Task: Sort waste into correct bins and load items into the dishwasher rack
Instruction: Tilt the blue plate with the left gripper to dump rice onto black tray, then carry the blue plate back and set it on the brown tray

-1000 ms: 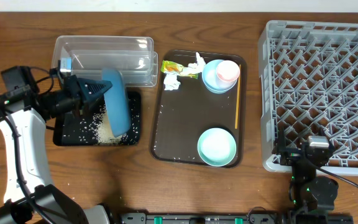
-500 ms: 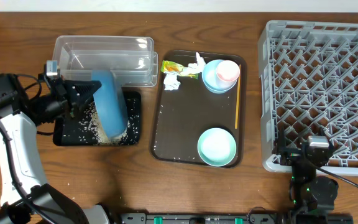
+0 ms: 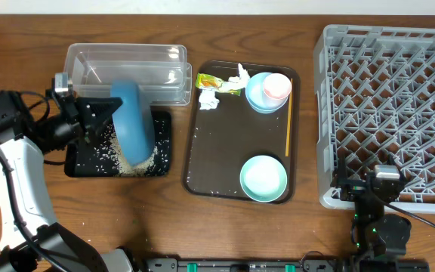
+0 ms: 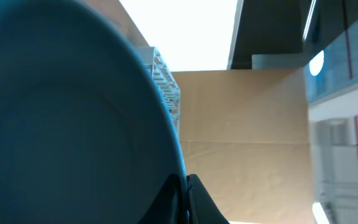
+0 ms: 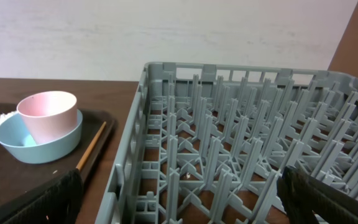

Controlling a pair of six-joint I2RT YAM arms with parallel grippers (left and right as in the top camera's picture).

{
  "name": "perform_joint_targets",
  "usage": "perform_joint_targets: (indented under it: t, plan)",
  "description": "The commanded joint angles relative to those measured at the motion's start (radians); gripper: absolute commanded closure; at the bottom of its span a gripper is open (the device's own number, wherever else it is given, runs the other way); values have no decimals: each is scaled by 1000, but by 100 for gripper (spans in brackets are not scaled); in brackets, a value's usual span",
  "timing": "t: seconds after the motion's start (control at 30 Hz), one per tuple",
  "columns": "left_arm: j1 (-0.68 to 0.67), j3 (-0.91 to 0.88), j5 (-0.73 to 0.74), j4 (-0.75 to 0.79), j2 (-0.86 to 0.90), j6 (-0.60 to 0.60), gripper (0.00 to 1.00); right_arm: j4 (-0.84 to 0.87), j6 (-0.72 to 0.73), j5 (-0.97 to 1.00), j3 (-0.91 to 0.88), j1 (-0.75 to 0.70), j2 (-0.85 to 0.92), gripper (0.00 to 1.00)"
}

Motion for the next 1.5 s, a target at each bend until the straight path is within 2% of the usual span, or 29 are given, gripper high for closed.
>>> perform_joint_targets:
  t: [0.0, 0.13, 0.23, 0.4, 0.47, 0.63, 0.9, 1.03, 1.13, 1.33, 1.47]
  plan:
    - [5, 2, 69, -21, -1, 51, 94, -5, -8, 3, -1, -7, -1, 1]
    - [5, 2, 85, -128, -4, 69, 94, -5, -8, 3, -1, -7, -1, 1]
    - [8, 2, 27, -56, -3, 116, 94, -5, -8, 3, -1, -7, -1, 1]
    - [11, 2, -1, -46, -3, 125, 94, -5, -8, 3, -1, -7, -1, 1]
    - [9, 2, 14, -105, -5, 126, 94, -5, -8, 3, -1, -7, -1, 1]
    - [-7, 2, 63, -197, -35, 249, 94, -5, -8, 3, -1, -7, -1, 1]
    - [-145, 2, 14, -231, -215, 248, 94, -5, -8, 3, -1, -7, -1, 1]
    - [-274, 2, -177, -221, -319, 241, 94, -5, -8, 3, -1, -7, -1, 1]
    - [-381, 2, -320, -182, -372, 168, 94, -5, -8, 3, -1, -7, -1, 1]
    - [-659, 2, -664, 29, -409, -113, 93, -5, -8, 3, -1, -7, -1, 1]
    - [-881, 2, -957, 135, -385, -288, 94, -5, -8, 3, -1, -7, -1, 1]
